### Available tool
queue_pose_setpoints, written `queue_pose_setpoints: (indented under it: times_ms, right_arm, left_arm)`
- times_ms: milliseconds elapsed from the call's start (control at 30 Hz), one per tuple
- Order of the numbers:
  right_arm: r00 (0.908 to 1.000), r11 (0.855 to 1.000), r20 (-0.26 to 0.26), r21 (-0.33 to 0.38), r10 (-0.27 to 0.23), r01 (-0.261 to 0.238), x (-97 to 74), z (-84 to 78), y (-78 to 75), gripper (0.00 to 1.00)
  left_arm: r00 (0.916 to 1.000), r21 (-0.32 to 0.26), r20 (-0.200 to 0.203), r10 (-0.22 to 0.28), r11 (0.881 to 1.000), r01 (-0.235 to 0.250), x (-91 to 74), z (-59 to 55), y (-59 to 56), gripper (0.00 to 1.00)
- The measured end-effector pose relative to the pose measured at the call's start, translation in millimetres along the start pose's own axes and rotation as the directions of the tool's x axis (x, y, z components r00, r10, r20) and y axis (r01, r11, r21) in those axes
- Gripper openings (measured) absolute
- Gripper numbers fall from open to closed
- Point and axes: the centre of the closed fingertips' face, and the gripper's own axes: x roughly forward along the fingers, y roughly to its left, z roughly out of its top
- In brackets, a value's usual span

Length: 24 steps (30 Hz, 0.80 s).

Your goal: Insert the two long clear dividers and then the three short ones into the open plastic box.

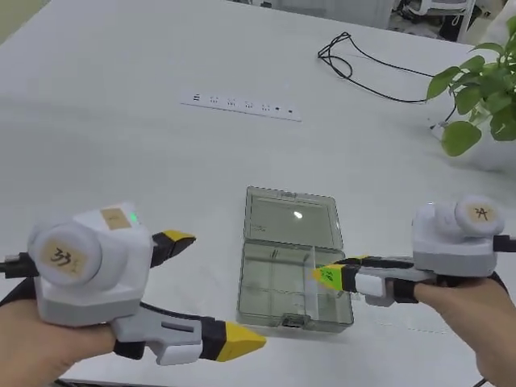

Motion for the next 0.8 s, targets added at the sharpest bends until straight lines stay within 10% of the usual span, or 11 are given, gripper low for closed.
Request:
queue_pose_setpoints:
  times_ms: [800]
  right_arm:
    - [0.9914, 0.956, 0.069, -0.281, 0.112, -0.088, -45.2, -8.4, 9.6, 0.65]
  left_arm:
    - [0.9976, 0.019, -0.042, 0.054, 0.998, -0.054, -9.5, -6.3, 12.9, 0.99]
